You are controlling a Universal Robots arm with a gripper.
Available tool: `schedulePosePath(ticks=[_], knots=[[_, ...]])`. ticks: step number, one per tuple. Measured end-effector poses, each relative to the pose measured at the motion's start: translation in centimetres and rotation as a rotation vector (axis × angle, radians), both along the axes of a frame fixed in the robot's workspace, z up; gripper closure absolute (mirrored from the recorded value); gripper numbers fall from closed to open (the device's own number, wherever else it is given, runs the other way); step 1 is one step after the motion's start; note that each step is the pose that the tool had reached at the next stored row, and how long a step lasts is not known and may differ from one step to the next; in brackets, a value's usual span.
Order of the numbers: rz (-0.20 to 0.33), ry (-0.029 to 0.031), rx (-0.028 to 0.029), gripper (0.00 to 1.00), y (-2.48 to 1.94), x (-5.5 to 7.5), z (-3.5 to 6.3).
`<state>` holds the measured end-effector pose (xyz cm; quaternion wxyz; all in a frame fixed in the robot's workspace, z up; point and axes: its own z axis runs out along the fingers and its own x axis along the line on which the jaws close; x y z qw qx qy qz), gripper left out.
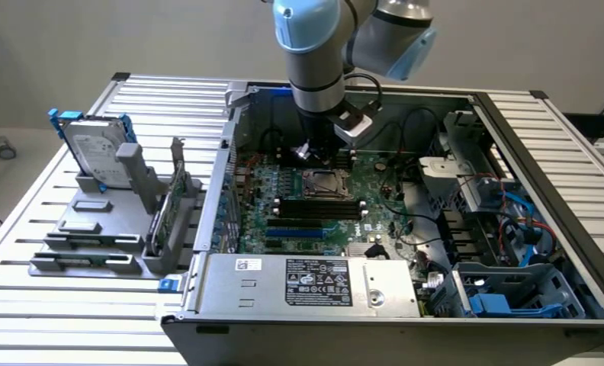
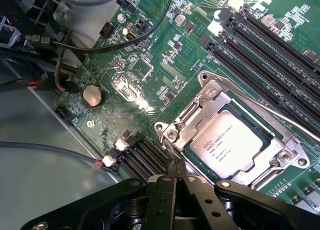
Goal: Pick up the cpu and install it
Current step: 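Install the first cpu locking lever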
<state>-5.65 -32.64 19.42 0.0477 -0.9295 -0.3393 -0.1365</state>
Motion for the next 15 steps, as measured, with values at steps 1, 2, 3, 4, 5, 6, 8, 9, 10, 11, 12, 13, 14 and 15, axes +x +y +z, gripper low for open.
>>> schedulePosePath(ticks=[1, 2, 3, 4, 5, 6, 8, 9, 10, 11, 12, 13, 14, 15], knots=[[0.0, 0.0, -0.0001, 0.89, -0.01, 0.03, -0.01], [0.001, 0.0, 0.0, 0.89, -0.02, 0.06, -0.03], [0.001, 0.0, 0.0, 0.89, -0.03, 0.08, -0.04], [0.002, 0.0, 0.0001, 0.89, -0.04, 0.11, -0.06], [0.002, 0.0, 0.0, 0.89, -0.05, 0.13, -0.09], [0.002, 0.0001, -0.0001, 0.89, -0.06, 0.15, -0.11], [0.003, 0.0001, 0.0, 0.89, -0.08, 0.19, -0.16], [0.003, 0.0002, -0.0001, 0.89, -0.08, 0.21, -0.19], [0.003, 0.0003, -0.0002, 0.89, -0.09, 0.22, -0.21], [0.004, 0.0003, -0.0004, 0.89, -0.09, 0.23, -0.22], [0.004, 0.0003, -0.0004, 0.89, -0.09, 0.24, -0.23], [0.004, 0.0003, -0.0003, 0.89, -0.09, 0.25, -0.24], [0.004, 0.0002, -0.0002, 0.89, -0.09, 0.26, -0.25], [0.004, 0.0002, -0.0001, 0.89, -0.09, 0.27, -0.26]])
